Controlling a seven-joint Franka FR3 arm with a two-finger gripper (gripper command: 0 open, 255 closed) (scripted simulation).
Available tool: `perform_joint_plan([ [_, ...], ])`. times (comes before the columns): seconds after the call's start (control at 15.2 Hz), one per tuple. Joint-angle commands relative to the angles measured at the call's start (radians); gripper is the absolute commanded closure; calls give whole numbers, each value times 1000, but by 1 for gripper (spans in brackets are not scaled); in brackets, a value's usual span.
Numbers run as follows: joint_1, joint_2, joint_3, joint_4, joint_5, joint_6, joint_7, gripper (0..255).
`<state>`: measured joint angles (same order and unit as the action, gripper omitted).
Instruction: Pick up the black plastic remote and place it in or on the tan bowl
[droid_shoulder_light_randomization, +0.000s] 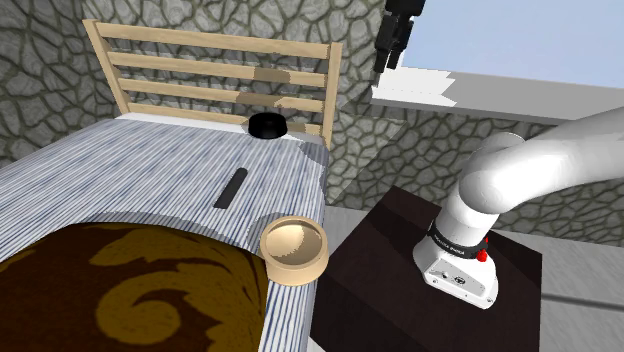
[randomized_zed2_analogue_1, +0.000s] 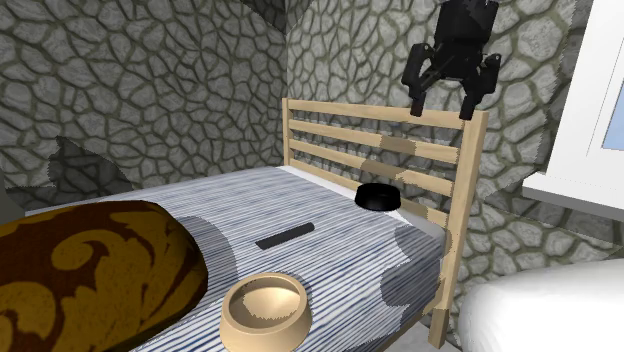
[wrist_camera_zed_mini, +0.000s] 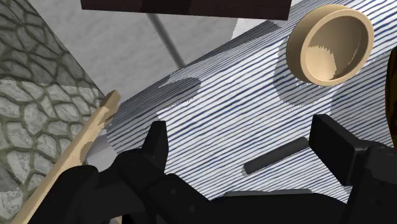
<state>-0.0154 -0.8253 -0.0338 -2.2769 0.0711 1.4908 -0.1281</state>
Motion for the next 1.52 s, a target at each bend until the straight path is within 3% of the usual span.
perform_joint_plan([
  [0.0, 0, 0, 0, 0, 0, 0, 0, 0],
  [0.86, -39, 250, 271, -79, 178, 301, 481, 0],
  [1.45, -77, 564, 426, 11, 199, 515, 809, 0],
])
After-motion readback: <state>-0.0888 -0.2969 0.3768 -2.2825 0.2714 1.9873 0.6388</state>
